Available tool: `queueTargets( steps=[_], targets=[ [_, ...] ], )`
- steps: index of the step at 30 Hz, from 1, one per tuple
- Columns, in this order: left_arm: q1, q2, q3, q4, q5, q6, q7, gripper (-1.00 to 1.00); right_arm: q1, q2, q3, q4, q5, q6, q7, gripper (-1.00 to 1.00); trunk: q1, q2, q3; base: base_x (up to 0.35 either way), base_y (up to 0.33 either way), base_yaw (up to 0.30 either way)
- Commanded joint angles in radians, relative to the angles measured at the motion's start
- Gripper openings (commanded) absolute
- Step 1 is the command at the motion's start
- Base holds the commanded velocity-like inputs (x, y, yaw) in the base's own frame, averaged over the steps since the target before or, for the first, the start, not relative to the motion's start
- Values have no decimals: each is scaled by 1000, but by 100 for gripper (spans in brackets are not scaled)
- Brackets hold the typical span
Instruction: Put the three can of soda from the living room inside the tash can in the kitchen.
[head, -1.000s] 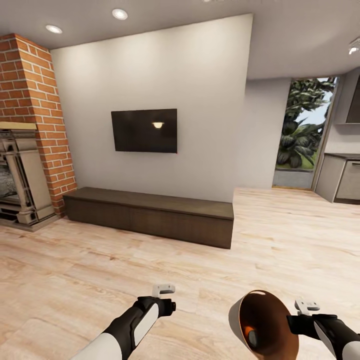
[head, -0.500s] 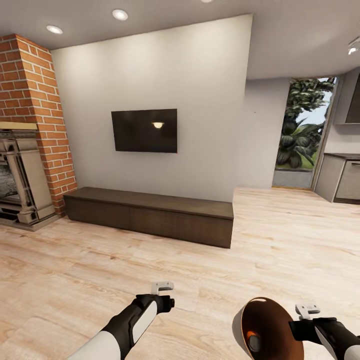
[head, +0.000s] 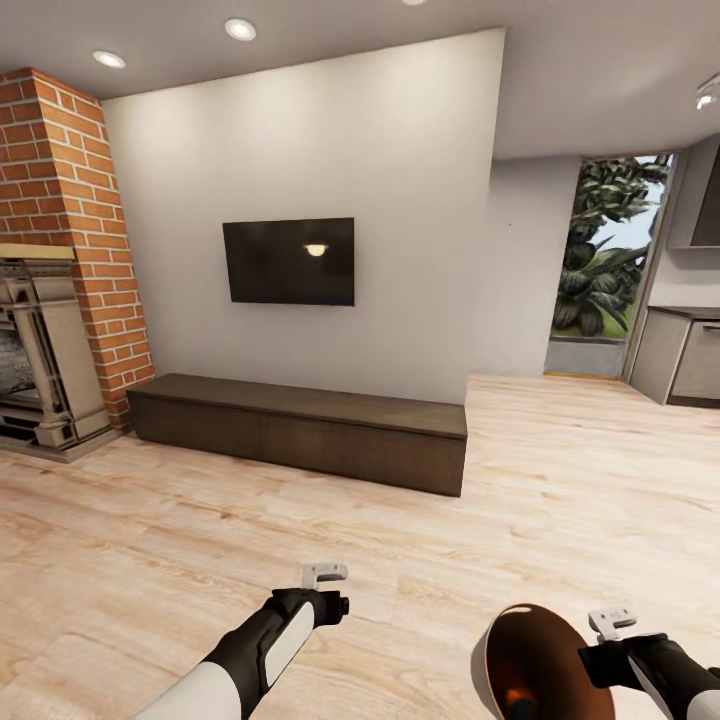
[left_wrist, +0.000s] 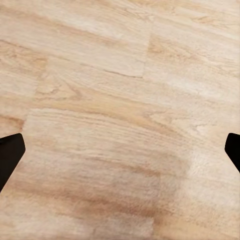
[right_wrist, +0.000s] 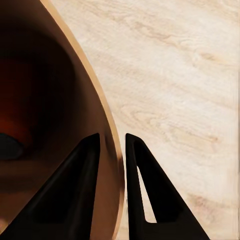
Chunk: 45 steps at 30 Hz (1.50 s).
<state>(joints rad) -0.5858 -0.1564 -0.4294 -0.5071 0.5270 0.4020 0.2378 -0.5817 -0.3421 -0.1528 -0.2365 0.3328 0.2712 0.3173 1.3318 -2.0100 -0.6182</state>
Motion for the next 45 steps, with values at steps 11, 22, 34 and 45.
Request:
queueTargets(
  steps=[11, 22, 34, 45],
  targets=[
    [1, 7, -2, 5, 0, 1, -2, 100, 58, 26, 23, -23, 2, 11, 8, -100, 0, 0, 0, 0, 0, 0],
    [0, 8, -2, 6, -1, 2, -1, 100, 83, 28, -92, -24, -107, 13, 6, -100, 0, 0, 0, 0, 0, 0],
    [0, 8, -3, 6, -1, 1, -2, 100, 83, 28, -93, -24, -107, 13, 6, -100, 0, 0, 0, 0, 0, 0],
    [0, 7, -3, 6, -1, 1, -2, 100, 83, 27, -108, -32, -107, 88, 0, -100, 0, 0, 0, 0, 0, 0]
  ],
)
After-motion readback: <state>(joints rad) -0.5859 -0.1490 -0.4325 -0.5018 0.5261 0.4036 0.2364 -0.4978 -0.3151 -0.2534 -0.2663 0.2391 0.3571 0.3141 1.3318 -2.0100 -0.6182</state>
